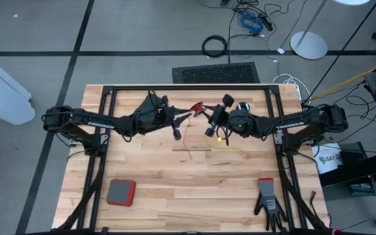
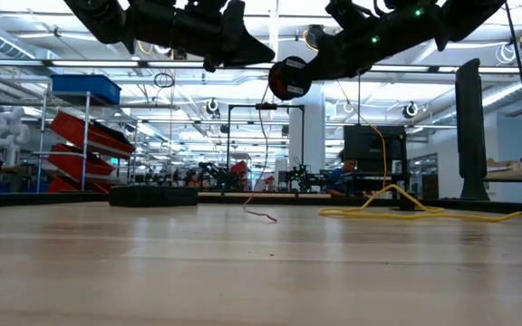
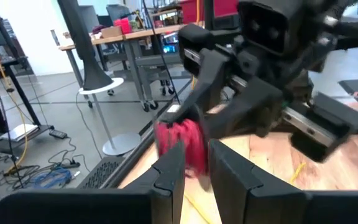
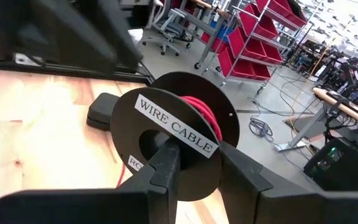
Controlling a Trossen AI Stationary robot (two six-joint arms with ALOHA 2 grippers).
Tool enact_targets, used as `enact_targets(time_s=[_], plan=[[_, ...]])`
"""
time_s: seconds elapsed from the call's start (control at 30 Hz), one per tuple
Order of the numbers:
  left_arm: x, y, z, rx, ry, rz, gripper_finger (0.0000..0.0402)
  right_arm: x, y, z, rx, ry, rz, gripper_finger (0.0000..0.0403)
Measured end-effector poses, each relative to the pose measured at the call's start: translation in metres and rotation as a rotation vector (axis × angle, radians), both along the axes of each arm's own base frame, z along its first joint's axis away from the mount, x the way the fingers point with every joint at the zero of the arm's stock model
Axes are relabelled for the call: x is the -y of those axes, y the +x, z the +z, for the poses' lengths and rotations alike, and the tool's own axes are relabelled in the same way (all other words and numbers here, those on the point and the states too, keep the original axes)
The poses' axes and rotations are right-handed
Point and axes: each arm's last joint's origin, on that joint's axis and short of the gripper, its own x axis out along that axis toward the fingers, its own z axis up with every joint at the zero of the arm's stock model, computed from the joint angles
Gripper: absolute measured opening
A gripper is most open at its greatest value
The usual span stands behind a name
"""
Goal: Coil cords
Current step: Uncoil the red wire from the spool
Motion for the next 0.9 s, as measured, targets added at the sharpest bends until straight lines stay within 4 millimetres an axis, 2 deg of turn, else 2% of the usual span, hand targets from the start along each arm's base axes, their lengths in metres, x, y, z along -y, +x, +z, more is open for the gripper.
enact_targets(time_s=[0.57,0.9], plan=[[-0.009,0.0,0.0,0.01,0.002,0.07,0.0078,-0.001,0.0,0.0,0.019,0.027,0.016,0.0082],[-0.011,0.0,0.001,0.029,0.001,0.04,0.0078,-0.001,0.0,0.0,0.02,0.031,0.022,0.0082]])
